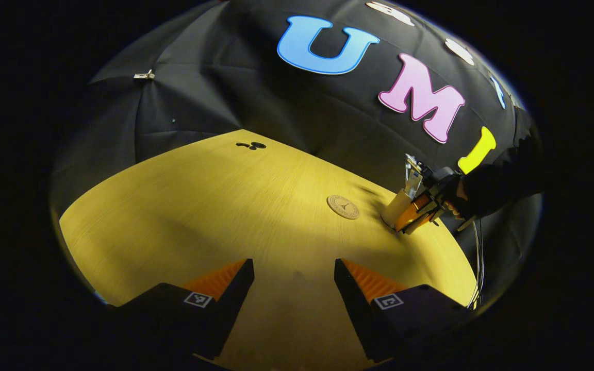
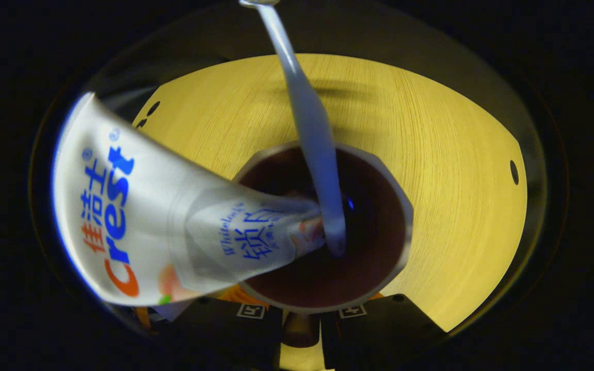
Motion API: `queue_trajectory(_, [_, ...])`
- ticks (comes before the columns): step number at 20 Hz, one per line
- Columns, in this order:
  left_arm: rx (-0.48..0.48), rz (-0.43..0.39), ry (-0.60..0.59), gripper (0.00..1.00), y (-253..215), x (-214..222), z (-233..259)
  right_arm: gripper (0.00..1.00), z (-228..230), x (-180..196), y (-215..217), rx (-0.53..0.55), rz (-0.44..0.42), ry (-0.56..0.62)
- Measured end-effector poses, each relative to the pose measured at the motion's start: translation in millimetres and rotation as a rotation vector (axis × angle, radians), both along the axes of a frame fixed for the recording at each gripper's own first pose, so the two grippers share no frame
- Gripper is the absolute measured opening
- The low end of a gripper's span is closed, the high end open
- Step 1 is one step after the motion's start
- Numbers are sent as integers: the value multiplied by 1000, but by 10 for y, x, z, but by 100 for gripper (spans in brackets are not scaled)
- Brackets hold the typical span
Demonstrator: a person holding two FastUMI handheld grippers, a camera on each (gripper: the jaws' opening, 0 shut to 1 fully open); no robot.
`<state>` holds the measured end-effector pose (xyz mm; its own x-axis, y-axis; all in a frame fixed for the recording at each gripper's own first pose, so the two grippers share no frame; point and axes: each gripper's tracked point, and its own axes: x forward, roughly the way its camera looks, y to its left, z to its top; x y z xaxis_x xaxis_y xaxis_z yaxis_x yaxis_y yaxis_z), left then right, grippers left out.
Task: Put the toothbrush and toothpaste on the desktop into the cup, then pick up the cup and place it on the coaster on the desktop.
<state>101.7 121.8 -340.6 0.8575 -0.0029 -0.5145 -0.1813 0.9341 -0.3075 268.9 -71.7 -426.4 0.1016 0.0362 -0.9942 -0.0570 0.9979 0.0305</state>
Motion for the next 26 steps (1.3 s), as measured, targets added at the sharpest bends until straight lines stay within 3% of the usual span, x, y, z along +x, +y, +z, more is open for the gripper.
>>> queue_trajectory(7, [14, -45, 17, 98, -114, 28, -62, 26, 19, -89, 64, 3, 99, 12])
queue_trajectory(13, [34, -97, 28, 98, -216, 11, -103, 25, 123, 28, 261, 5, 132, -26])
queue_trajectory(26, [1, -244, -15, 98, -775, 42, 19, 25, 110, 180, 1380, 48, 267, -37])
